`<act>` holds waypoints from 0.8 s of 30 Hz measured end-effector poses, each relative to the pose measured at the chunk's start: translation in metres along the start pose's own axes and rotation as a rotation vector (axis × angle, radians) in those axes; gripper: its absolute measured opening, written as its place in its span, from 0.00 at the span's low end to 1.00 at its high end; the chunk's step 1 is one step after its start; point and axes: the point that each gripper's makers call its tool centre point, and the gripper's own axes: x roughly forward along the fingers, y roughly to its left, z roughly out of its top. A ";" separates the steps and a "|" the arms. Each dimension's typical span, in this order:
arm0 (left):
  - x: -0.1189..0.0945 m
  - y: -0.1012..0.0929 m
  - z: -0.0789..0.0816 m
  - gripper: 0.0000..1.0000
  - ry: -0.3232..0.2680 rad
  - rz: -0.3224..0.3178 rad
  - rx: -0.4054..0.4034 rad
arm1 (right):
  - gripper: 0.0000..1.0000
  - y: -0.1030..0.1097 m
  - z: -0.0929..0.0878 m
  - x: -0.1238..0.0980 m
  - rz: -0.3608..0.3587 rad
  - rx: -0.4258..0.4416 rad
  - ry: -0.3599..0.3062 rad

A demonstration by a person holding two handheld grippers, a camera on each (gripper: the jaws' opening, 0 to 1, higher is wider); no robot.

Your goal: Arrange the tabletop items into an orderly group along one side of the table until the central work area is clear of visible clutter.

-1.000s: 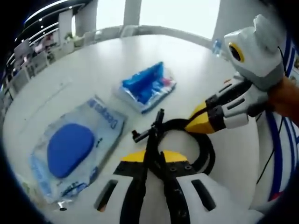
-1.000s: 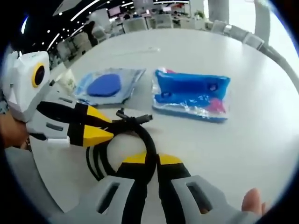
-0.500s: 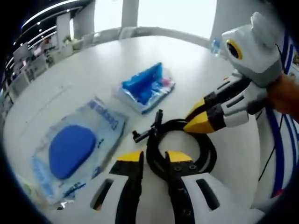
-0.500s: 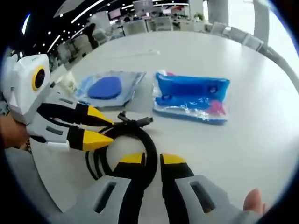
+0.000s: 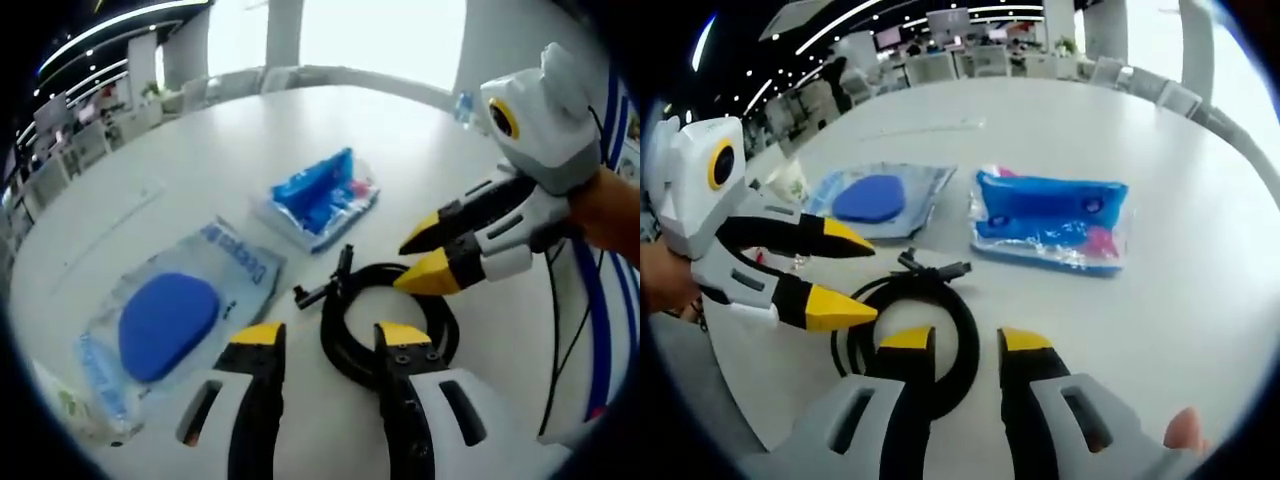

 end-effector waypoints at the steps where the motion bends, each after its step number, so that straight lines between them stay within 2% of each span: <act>1: -0.001 0.000 0.001 0.36 -0.003 0.000 0.000 | 0.28 0.001 0.001 0.000 0.001 -0.004 -0.003; 8: -0.008 0.001 0.005 0.47 -0.018 0.002 -0.004 | 0.38 0.003 0.006 -0.005 -0.005 -0.029 -0.031; 12: -0.013 0.001 0.006 0.48 -0.025 0.000 -0.007 | 0.44 0.004 0.011 -0.008 -0.013 -0.041 -0.050; 24: -0.032 0.000 0.015 0.52 -0.059 -0.016 0.006 | 0.51 0.010 0.019 -0.020 -0.017 -0.072 -0.079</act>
